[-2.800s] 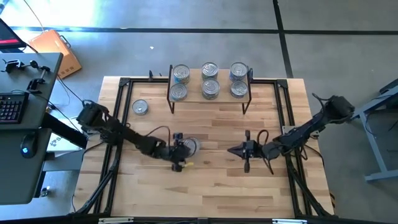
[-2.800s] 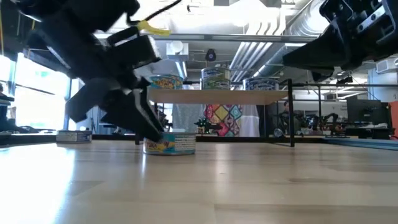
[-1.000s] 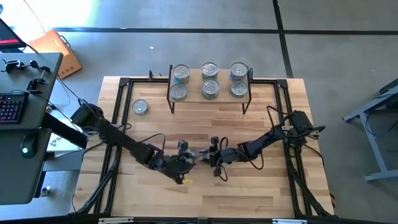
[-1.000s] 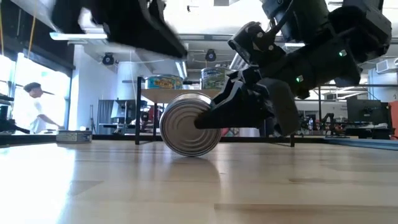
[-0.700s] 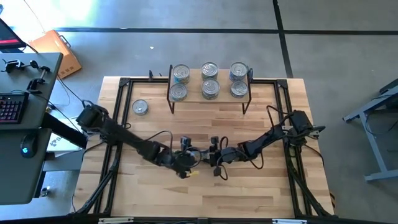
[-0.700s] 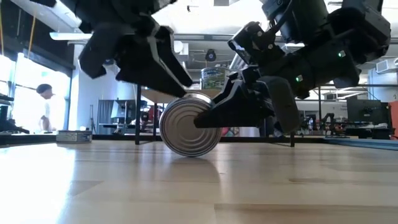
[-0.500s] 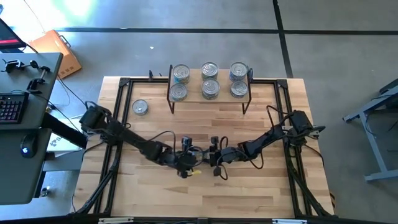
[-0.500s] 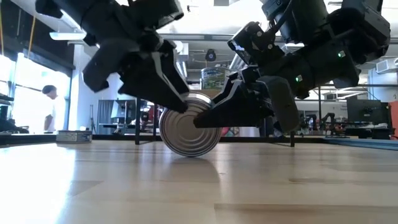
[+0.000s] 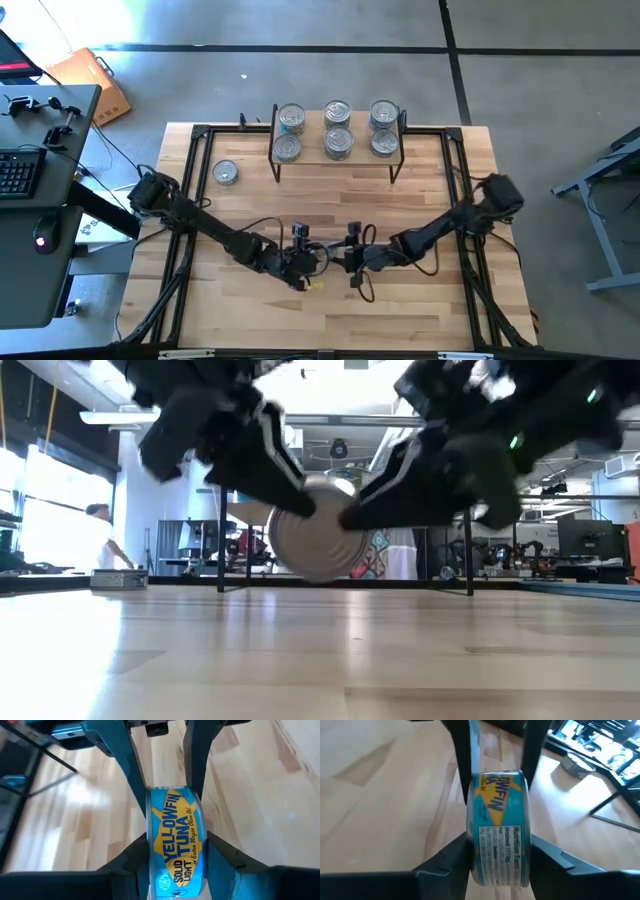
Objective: Stack canned seafood by type on shelf
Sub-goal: Stack the yellow tuna can on top of the other yellow tuna can on the shelf
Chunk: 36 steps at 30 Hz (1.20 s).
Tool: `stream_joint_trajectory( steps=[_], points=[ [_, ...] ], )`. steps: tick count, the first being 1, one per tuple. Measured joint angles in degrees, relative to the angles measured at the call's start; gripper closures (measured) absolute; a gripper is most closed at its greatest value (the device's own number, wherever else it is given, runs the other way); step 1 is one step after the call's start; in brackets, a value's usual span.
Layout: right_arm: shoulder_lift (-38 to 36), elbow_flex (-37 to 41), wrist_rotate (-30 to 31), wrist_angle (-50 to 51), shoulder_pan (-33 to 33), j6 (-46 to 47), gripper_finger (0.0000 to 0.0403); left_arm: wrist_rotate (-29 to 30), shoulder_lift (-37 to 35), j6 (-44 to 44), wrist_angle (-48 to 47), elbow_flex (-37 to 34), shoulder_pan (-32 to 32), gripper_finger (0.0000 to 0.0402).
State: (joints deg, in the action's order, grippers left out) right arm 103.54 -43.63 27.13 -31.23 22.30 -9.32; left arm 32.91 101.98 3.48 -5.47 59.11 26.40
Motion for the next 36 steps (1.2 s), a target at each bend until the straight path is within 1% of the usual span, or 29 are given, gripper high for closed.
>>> stream_joint_trajectory(
  steps=[3,5,7,11,14,19,22,24,27,29,31,34,36],
  points=[
    [-4.98,-0.29,2.68,8.13,2.01,1.84,0.0246,3.12,0.08,-1.89,-5.33,3.88,1.53,0.0281],
    [-7.34,-0.37,2.84,11.0,3.24,2.73,0.0245,4.59,0.08,-2.38,-7.71,6.29,2.39,0.0281],
    [-8.6,-0.38,3.29,12.49,4.54,3.16,0.0245,4.59,0.18,-1.85,-9.11,8.4,2.74,0.0281],
    [-9.34,-0.28,4.24,12.05,6.8,2.86,0.0245,3.62,0.28,-0.73,-10.89,11.91,2.99,0.0281],
    [-9.35,-0.14,4.02,11.11,7.11,2.87,0.0245,2.57,0.3,1.89,-11.43,13.6,3.03,0.0281],
    [-9.31,0.05,0.48,7.96,6.07,-0.36,0.0242,1.82,0.3,3.07,-12.21,14.99,3.03,0.0281],
    [-9.21,-0.02,-1.5,7.96,5.28,-2.12,0.0222,1.93,0.3,2.1,-13.21,15.03,3.07,0.0281],
    [-9.07,-0.38,-1.71,9.11,5.01,-2.37,0.0198,2.15,0.08,0.14,-14.03,15.2,3.07,0.0281],
    [-9.18,-1.5,-1.74,13.02,5.05,-1.93,0.0159,2.72,-0.02,-2.1,-16.26,15.22,3.03,0.0281],
    [-9.15,-1.59,-1.69,16.71,5.05,-0.21,0.0141,2.99,0.08,-3.12,-18.43,15.22,2.96,0.0281],
    [-9.15,-1.35,-0.55,20.1,4.99,3.01,0.0135,4.43,-0.13,-4.48,-22.04,15.28,2.6,0.0281],
    [-9.15,-0.81,2.73,23.36,5.01,9.19,0.0134,4.87,-0.27,-9.08,-30.55,17.19,1.52,0.0281],
    [-9.15,0.18,3.68,23.51,5.01,12.41,0.0135,7.39,-0.27,-11.88,-37.5,18.76,1.0,0.0281]
  ],
)
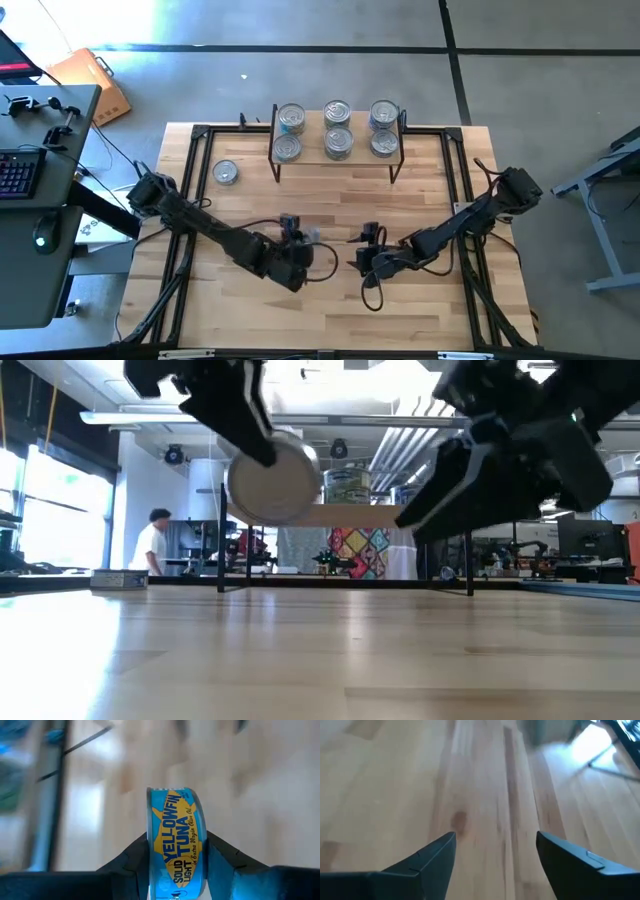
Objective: Stack canned seafood by type on shelf
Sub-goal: Stack the yellow tuna can on top of the other yellow tuna can on the shelf
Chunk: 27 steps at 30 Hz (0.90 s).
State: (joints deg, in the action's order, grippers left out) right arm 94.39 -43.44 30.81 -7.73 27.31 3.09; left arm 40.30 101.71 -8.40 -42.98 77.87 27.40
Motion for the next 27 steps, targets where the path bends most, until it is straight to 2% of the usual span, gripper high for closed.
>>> stream_joint_trajectory(
  steps=[2,7,10,14,19,27],
  points=[
    [0.0,0.95,0.69,-0.12,0.0,2.22,0.0138,4.62,0.0,-1.55,-6.62,2.07,-0.33,0.0281],
    [0.0,3.61,0.82,-4.54,0.04,5.46,0.0141,23.4,-0.32,-2.54,-20.84,5.66,-1.97,0.0281],
    [0.0,5.36,0.9,-8.31,0.04,5.49,0.0141,29.4,-1.02,-2.73,-26.51,7.12,-5.19,0.0281],
    [0.0,6.89,0.94,-11.25,0.04,5.49,0.0141,29.82,-2.24,-1.78,-28.21,7.14,-12.42,0.0281],
    [-0.02,8.17,0.89,-13.62,0.04,5.95,0.0142,29.16,-2.36,4.63,-28.71,7.14,-21.43,0.0281],
    [-0.04,8.81,0.72,-15.05,0.04,5.95,0.0142,23.71,-2.19,11.34,-24.84,7.13,-29.94,0.0271]
  ],
)
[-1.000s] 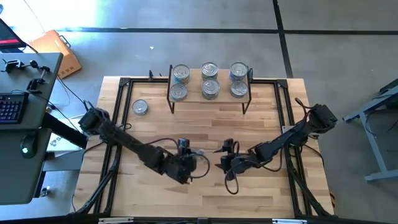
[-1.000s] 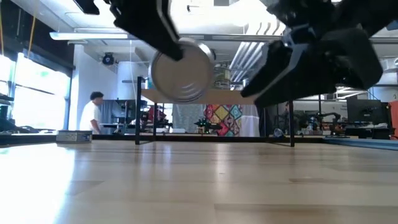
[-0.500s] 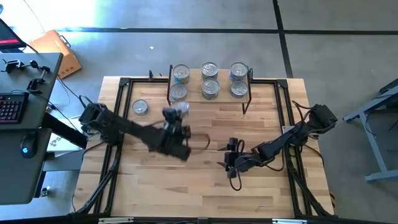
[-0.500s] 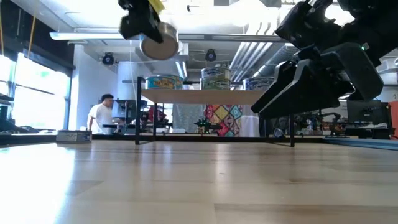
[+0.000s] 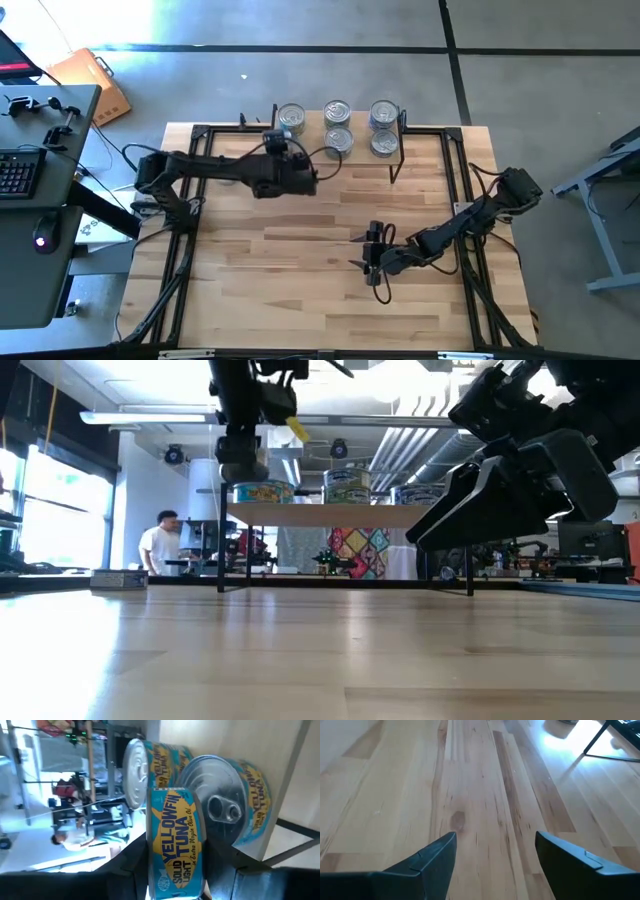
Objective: Stack canned seafood by type on shelf
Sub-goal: Stack the yellow tuna can on top of the other yellow tuna can on the shelf
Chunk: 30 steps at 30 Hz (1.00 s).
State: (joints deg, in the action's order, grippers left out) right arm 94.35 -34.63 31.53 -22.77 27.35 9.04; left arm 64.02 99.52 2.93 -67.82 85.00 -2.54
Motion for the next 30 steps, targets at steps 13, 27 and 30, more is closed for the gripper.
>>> stream_joint_trajectory(
  steps=[13,27,30],
  points=[
    [-0.02,0.0,0.0,-0.21,0.0,-0.02,0.0142,-3.18,0.05,2.02,6.11,0.01,-1.95,0.0249],
    [-0.02,0.0,-0.02,-0.19,0.0,-0.03,0.0142,-9.59,0.11,2.91,8.22,-0.06,-3.09,0.0148],
    [-0.02,0.0,-0.02,-0.19,0.0,-0.04,0.0142,-9.54,0.11,3.9,8.21,-0.06,-3.09,0.0149]
  ],
)
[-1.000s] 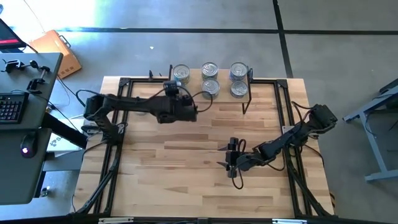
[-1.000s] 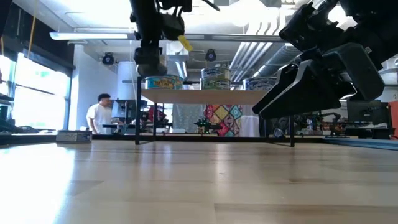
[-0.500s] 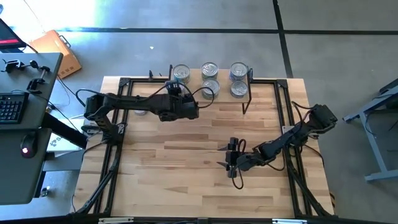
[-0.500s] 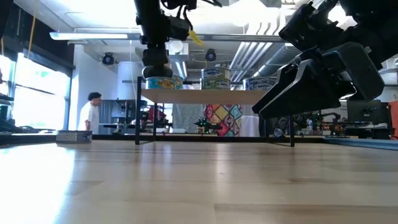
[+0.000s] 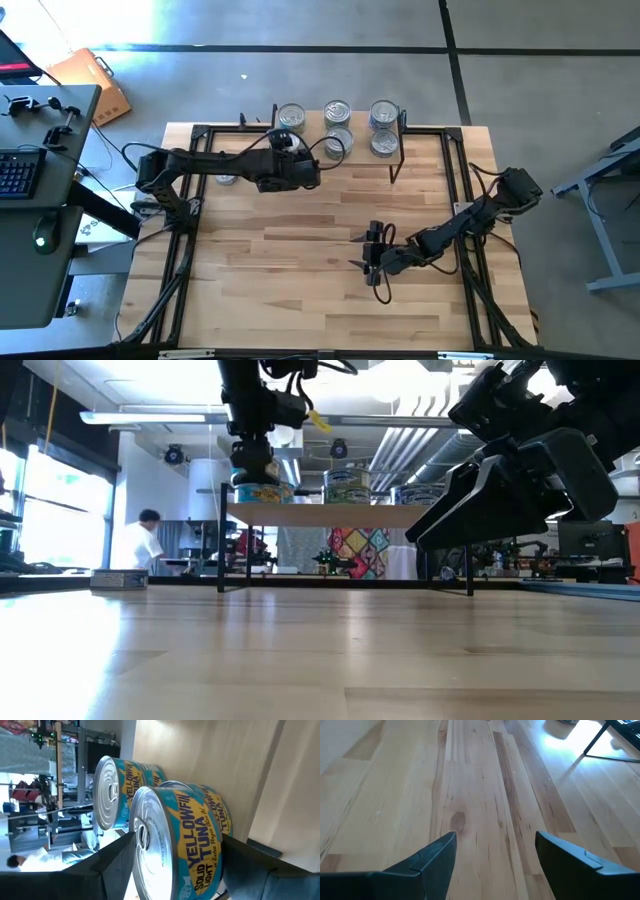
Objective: Stack canned seafood by type on shelf
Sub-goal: Stack the yellow tuna can on top of the other yellow tuna can on the shelf, then stack the blue tuna can on top of the other blue tuna can on the shelf
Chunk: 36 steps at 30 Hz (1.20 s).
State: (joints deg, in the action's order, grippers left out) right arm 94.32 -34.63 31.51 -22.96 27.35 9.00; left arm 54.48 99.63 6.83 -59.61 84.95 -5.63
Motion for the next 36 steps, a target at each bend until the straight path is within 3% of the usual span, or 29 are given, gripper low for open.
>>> stream_joint_trajectory(
  steps=[10,21,36],
  points=[
    [-0.02,-0.02,0.0,0.0,0.0,-0.01,0.0142,-1.63,-0.19,0.94,0.63,0.0,-2.77,0.0146],
    [-0.02,-0.04,0.0,-0.02,0.0,0.04,0.0142,-4.38,-1.56,2.01,0.59,0.0,-3.83,0.01],
    [-0.02,-0.07,0.0,-0.24,0.01,0.12,0.0142,-4.28,-5.42,1.66,0.37,0.02,-3.25,0.0098]
  ],
)
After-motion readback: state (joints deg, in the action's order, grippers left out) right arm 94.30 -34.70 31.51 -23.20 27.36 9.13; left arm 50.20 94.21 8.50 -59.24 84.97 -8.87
